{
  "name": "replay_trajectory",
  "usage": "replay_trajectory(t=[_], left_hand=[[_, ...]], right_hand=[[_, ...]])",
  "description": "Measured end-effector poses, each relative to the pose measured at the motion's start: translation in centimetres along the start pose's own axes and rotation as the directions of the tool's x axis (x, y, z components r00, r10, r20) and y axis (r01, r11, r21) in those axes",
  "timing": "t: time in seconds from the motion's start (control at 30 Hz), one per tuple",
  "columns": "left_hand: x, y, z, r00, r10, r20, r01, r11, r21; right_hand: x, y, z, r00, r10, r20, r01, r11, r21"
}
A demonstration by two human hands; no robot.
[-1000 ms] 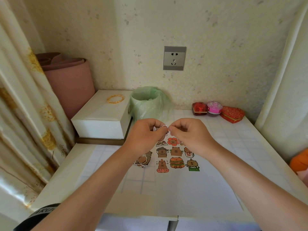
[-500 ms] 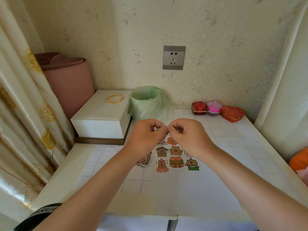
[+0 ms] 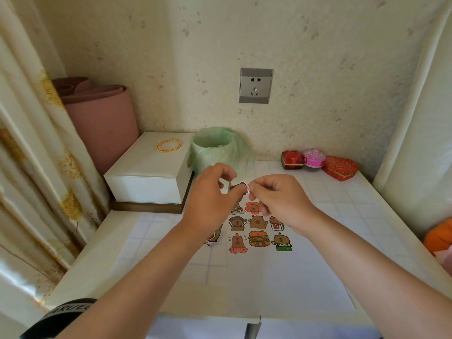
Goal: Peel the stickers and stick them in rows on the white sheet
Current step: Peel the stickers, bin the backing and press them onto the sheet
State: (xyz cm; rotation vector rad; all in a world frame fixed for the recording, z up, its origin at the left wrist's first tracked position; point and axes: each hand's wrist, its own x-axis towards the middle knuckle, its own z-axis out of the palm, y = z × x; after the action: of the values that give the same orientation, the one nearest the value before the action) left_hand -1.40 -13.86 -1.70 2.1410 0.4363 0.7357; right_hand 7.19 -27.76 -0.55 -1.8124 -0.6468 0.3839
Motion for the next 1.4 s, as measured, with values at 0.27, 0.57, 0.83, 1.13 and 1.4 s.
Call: replay_trajectory(t=[0.27, 0.57, 0.83, 1.13, 1.4], left_hand=[[0.0, 0.1, 0.1, 0.993, -0.032, 0.115, 0.034, 0.999, -0.014], [0.1, 0.5, -0.2, 0.981, -0.128, 0.144, 0.135, 0.990, -0.037], [0.3, 0.1, -0.1, 0.972, -0.112, 0.208, 0.128, 0.990, -0.066], [0.4, 0.3, -0.9, 0.950, -0.182, 0.253, 0.232, 0.954, -0.189], [0.5, 0.1, -1.8, 0.923, -0.269, 0.276, 0.348, 0.890, -0.294]], right_hand=[[-0.1, 0.1, 0.5, 0.989, -0.107, -0.103, 0.092, 0.986, -0.142], [-0.3, 0.4, 0.7, 0.974, -0.203, -0.099, 0.163, 0.935, -0.314], [-0.1, 0.4, 1.0, 0.982, -0.152, -0.112, 0.122, 0.964, -0.238], [-0.3, -0.3, 1.3, 0.990, -0.108, -0.092, 0.097, 0.988, -0.117], [0.1, -0.7, 2.7, 0.970, -0.170, -0.176, 0.140, 0.975, -0.172]])
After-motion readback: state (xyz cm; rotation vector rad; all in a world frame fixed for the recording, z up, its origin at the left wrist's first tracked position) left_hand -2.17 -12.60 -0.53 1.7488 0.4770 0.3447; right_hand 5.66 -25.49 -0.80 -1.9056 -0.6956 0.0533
